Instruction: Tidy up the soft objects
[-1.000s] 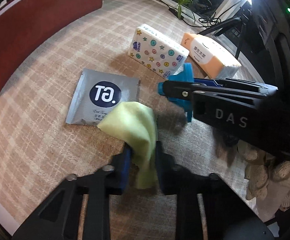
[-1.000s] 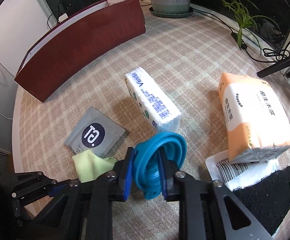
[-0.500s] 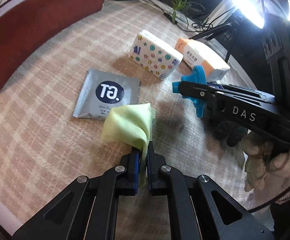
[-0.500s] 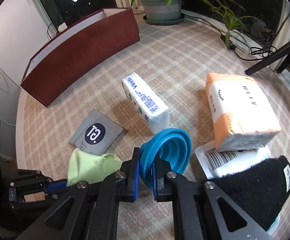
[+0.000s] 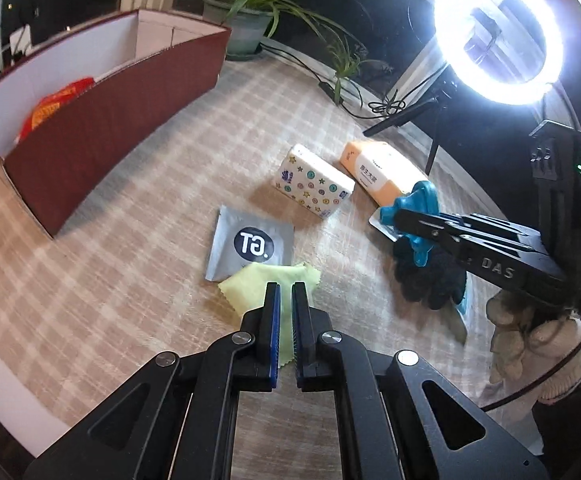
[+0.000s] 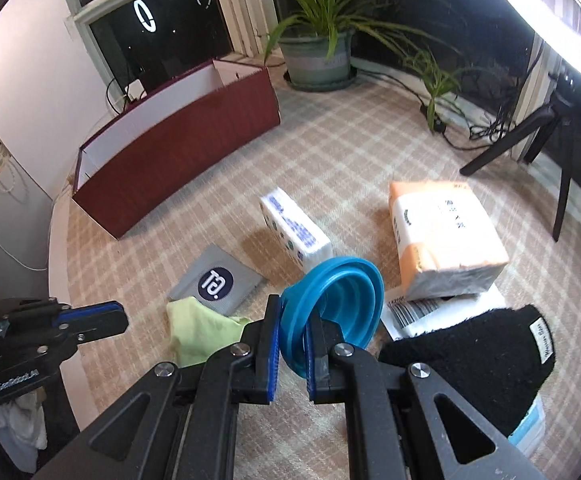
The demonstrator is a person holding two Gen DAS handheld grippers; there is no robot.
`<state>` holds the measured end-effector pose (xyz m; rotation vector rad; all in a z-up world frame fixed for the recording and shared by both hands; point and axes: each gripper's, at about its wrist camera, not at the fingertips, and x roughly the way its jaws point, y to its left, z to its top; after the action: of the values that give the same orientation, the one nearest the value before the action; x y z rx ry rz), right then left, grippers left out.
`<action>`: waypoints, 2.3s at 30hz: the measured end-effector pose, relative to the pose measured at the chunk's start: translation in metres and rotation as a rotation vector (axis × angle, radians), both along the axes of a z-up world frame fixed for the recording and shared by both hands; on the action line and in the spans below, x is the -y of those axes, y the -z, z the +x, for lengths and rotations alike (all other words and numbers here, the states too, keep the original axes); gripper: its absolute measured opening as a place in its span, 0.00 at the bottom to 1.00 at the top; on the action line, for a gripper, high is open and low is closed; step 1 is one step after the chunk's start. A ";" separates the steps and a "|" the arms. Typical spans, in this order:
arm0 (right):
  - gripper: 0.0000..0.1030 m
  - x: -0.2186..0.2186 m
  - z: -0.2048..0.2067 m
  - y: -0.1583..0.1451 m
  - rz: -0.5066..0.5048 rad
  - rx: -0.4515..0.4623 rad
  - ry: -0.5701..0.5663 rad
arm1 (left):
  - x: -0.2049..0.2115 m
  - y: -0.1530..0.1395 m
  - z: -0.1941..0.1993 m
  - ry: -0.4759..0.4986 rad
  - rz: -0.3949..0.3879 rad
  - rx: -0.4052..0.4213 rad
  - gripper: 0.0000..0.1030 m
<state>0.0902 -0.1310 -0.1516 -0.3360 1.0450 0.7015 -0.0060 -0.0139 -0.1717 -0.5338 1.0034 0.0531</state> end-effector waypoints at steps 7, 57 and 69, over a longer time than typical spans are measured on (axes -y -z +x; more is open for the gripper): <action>0.09 -0.004 -0.008 -0.002 -0.016 0.017 0.006 | 0.022 0.025 0.015 0.041 -0.008 -0.039 0.35; 0.09 0.018 0.007 0.035 0.002 -0.028 0.022 | 0.022 0.042 -0.008 -0.106 0.127 -0.035 0.05; 0.09 0.017 0.006 0.033 0.024 -0.041 0.023 | 0.029 0.001 -0.017 -0.056 0.187 0.078 0.04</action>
<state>0.0965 -0.1485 -0.1842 -0.2895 1.0769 0.7027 -0.0233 -0.0430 -0.1732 -0.3897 0.8974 0.1728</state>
